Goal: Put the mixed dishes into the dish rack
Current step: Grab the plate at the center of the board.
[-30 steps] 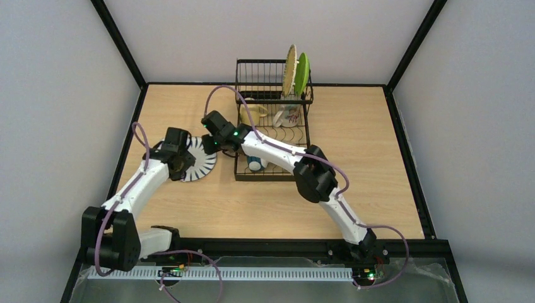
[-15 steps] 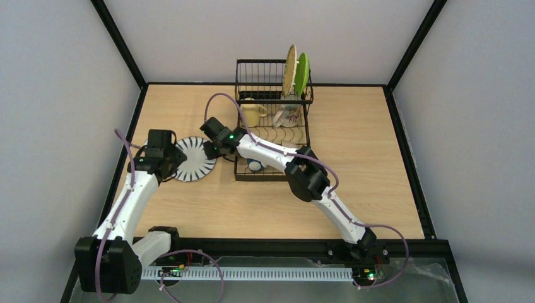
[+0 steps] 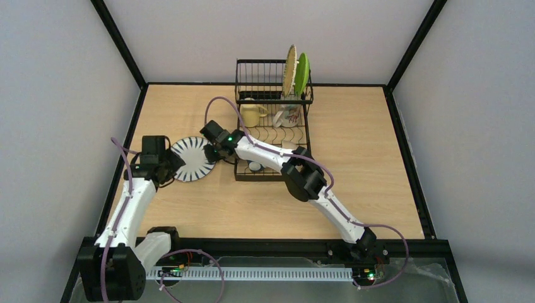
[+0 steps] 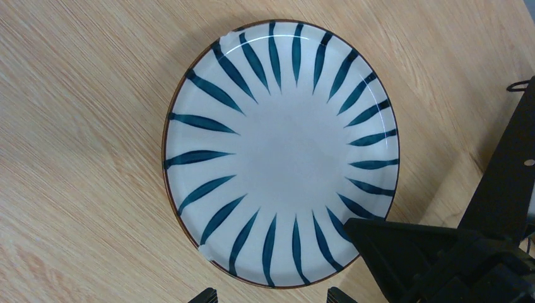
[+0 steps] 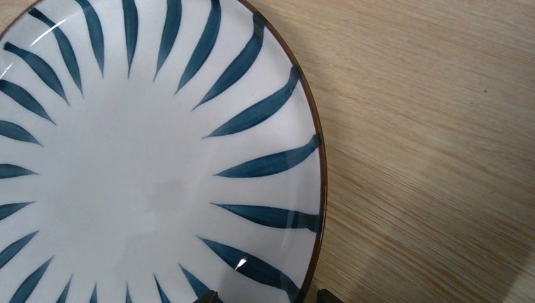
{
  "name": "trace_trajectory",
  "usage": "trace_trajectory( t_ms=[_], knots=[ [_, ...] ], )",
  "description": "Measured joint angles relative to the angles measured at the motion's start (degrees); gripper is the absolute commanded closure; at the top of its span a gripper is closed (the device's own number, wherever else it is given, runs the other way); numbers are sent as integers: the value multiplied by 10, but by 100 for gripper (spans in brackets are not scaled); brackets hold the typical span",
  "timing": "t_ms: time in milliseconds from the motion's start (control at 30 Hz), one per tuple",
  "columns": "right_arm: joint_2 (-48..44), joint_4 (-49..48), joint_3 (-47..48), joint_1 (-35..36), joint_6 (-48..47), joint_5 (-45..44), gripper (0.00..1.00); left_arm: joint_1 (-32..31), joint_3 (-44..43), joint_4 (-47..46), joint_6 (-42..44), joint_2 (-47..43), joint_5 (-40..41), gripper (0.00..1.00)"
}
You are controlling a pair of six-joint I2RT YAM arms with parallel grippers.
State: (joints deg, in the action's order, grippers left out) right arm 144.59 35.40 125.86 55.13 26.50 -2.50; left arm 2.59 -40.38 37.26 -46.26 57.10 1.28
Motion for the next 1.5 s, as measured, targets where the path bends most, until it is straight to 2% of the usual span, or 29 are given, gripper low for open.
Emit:
trace_trajectory(
  t_ms=[167,267,367,533,600,967,1167,1500],
  knots=[
    [6,-1,3,0,9,3,22,0,8,-5,0,-10,-6,1],
    [8,-1,4,0,16,5,32,0,13,-10,0,-16,-12,1],
    [10,-2,7,0,25,6,50,2,18,-14,0,-23,-17,1],
    [12,-5,11,-4,40,7,92,5,26,-16,2,-35,-26,3],
    [12,-7,13,-7,49,5,100,7,32,-17,2,-38,-31,5],
    [11,-16,11,-9,54,1,100,21,52,-21,-2,-40,-54,9],
    [7,-19,8,-9,43,0,100,33,52,-22,-3,-40,-60,2],
    [-5,-3,9,-5,-2,-16,100,114,54,-45,-2,5,-121,1]
  ],
)
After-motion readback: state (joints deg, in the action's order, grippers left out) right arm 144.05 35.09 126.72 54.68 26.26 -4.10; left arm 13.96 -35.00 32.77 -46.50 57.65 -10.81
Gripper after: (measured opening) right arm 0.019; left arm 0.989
